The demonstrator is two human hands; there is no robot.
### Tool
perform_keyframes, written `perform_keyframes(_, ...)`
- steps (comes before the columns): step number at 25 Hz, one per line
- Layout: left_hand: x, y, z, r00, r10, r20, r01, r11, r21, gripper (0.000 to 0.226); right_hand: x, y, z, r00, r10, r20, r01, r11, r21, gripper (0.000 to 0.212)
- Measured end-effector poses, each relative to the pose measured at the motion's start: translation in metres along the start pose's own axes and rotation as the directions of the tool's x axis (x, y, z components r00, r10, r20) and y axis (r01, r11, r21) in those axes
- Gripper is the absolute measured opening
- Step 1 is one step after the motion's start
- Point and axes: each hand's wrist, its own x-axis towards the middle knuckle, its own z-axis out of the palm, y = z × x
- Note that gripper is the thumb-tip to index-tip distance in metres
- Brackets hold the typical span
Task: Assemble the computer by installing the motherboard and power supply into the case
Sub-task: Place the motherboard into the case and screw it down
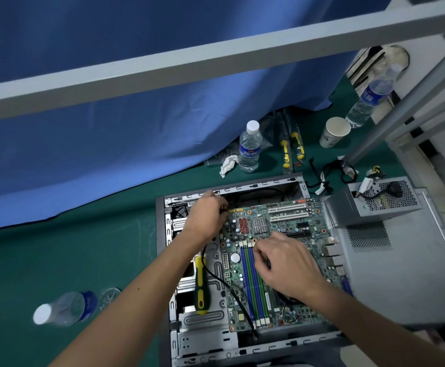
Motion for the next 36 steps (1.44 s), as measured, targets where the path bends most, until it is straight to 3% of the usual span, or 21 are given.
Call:
perform_keyframes(4, 0.002, 0.0, -0.004, 0.998, -0.063, -0.014, 0.063, 0.998, -0.012, 0.013, 0.001, -0.001, 0.0, 1.0, -0.011, -0.006, 0.011, 1.0, 0.003, 0.033)
perform_keyframes(10, 0.018, 0.011, -0.014, 0.985, -0.159, 0.071, 0.16, 0.987, -0.004, 0.007, 0.0, 0.0, 0.0, 1.0, -0.011, -0.02, 0.011, 1.0, -0.003, 0.035)
perform_keyframes(17, 0.015, 0.009, -0.011, 0.983, -0.172, 0.068, 0.172, 0.985, 0.015, 0.007, 0.001, -0.002, -0.001, 0.998, -0.026, -0.061, 0.026, 1.0, -0.006, 0.029)
perform_keyframes(23, 0.015, 0.022, -0.005, 0.996, -0.086, 0.018, 0.079, 0.967, 0.24, 0.017, 0.002, 0.001, -0.001, 0.996, -0.047, -0.072, 0.047, 0.999, 0.0, 0.017)
perform_keyframes(25, 0.012, 0.016, -0.003, 0.997, -0.072, 0.013, 0.068, 0.979, 0.193, 0.011, 0.001, 0.0, 0.0, 0.996, -0.046, -0.076, 0.046, 0.999, 0.003, 0.016)
perform_keyframes(29, 0.007, -0.002, -0.012, 0.991, -0.122, 0.049, 0.126, 0.988, -0.088, 0.012, 0.001, 0.001, 0.002, 0.996, -0.047, -0.08, 0.047, 0.999, 0.002, 0.026)
perform_keyframes(33, 0.007, 0.003, -0.014, 0.984, -0.134, 0.114, 0.143, 0.987, -0.079, 0.009, 0.001, 0.001, 0.003, 0.996, -0.041, -0.084, 0.04, 0.999, -0.006, 0.027)
perform_keyframes(36, 0.016, 0.002, -0.021, 0.929, -0.264, 0.258, 0.342, 0.88, -0.33, 0.018, 0.0, 0.001, 0.003, 0.996, -0.04, -0.079, 0.04, 0.999, -0.005, 0.026)
